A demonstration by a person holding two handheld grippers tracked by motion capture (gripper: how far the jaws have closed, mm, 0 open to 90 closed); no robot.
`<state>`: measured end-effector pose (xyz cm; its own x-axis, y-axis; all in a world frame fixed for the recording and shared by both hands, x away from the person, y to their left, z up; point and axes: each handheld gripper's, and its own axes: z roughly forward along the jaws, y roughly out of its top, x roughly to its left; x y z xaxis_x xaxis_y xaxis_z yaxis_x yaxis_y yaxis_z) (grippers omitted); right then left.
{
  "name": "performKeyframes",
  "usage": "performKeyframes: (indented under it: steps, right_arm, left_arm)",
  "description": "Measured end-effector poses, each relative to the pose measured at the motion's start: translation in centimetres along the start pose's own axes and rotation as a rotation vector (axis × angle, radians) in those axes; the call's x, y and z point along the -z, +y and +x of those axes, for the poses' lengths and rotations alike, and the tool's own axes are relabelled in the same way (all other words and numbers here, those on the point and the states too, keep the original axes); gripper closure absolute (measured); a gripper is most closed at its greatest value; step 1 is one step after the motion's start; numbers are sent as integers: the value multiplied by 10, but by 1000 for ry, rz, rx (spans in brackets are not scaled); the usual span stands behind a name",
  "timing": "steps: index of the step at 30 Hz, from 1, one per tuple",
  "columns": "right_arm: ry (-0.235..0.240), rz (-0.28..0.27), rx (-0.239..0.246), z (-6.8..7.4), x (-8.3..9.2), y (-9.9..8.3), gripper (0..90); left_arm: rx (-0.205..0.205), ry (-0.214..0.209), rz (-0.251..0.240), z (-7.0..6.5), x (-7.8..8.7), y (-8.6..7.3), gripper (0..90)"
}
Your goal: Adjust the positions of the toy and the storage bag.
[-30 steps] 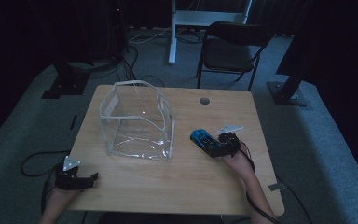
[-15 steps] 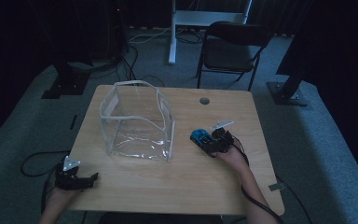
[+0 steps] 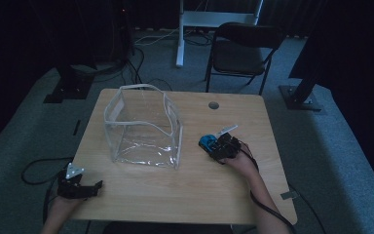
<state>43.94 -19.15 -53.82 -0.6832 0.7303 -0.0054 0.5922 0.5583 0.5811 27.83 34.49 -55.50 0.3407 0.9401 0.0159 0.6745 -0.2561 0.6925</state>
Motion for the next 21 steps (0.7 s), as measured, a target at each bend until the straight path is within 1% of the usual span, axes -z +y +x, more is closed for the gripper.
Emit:
performKeyframes:
  steps: [2, 4, 7, 11, 13, 16, 21]
  right_arm:
    - [7, -11, -9, -1, 0, 0, 231]
    - [2, -14, -5, 0, 0, 0, 242]
    - [2, -10, 3, 1, 0, 0, 251]
    - [-3, -10, -3, 1, 0, 0, 255]
    - [-2, -10, -24, 1, 0, 0, 256]
    - [14, -5, -45, 1, 2, 0, 255]
    - [33, -1, -59, -1, 4, 0, 255]
  left_arm:
    - [0, 0, 0, 0, 0, 0, 4]
    - [0, 0, 0, 0, 0, 0, 4]
    - [0, 0, 0, 0, 0, 0, 4]
    - [0, 0, 0, 0, 0, 0, 4]
    - [0, 0, 0, 0, 0, 0, 4]
    - [0, 0, 0, 0, 0, 0, 4]
    - [0, 0, 0, 0, 0, 0, 4]
